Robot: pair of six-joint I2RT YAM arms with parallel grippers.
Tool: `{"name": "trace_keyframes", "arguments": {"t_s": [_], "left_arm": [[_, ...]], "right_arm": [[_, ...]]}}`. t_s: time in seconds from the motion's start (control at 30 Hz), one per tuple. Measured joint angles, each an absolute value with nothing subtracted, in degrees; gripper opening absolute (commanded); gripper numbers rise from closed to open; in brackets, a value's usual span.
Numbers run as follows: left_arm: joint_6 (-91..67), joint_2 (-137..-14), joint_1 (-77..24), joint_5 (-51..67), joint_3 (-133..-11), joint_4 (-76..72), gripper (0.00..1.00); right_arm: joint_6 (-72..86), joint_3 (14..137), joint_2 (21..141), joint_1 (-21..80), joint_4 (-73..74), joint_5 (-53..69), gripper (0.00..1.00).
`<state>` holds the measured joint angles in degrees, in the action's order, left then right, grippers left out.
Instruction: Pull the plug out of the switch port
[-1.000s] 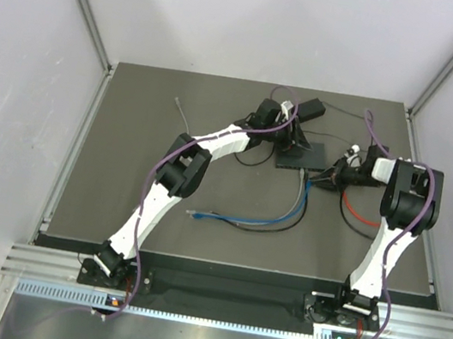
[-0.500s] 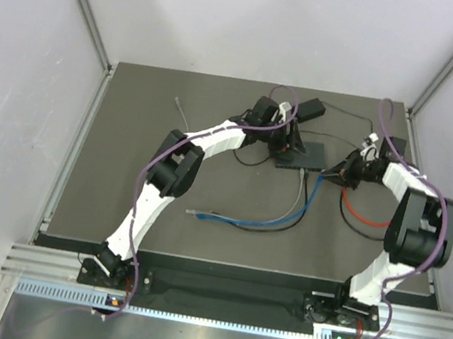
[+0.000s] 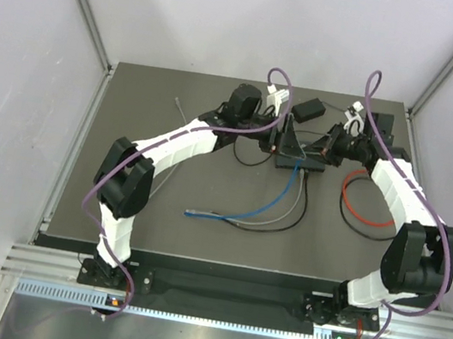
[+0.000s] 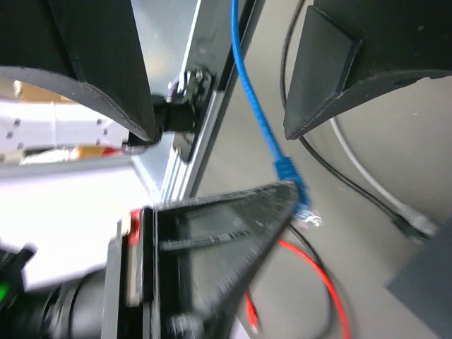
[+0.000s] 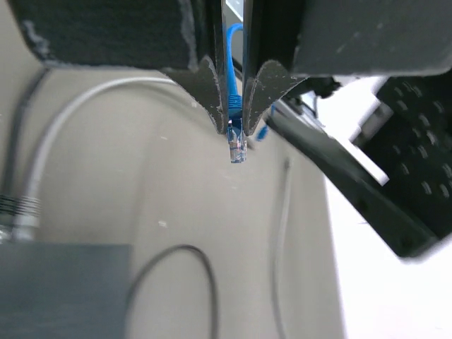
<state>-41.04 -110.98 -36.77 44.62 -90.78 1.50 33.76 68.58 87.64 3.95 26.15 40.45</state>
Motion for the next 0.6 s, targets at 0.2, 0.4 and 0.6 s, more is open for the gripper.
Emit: {"name": "trace_keyframes", "arguments": {"t_s": [0.2, 0.4, 0.6], "left_arm": [[-33.2, -110.2, -39.1, 43.7, -92.7, 11.3, 0.74], [-28.7, -110.2, -38.7, 41.4, -92.7, 18.6, 0.64], [-25.9, -110.2, -38.7, 40.6, -93.7, 23.0, 0.00]], "right_arm": [[37.8, 71.3, 85.2, 5.1, 26.0, 40.7, 0.00], [40.6, 74.4, 85.0, 5.2, 25.8, 42.2, 0.00], [41.2, 74.8, 84.8, 6.3, 25.7, 42.8, 0.11]]}}
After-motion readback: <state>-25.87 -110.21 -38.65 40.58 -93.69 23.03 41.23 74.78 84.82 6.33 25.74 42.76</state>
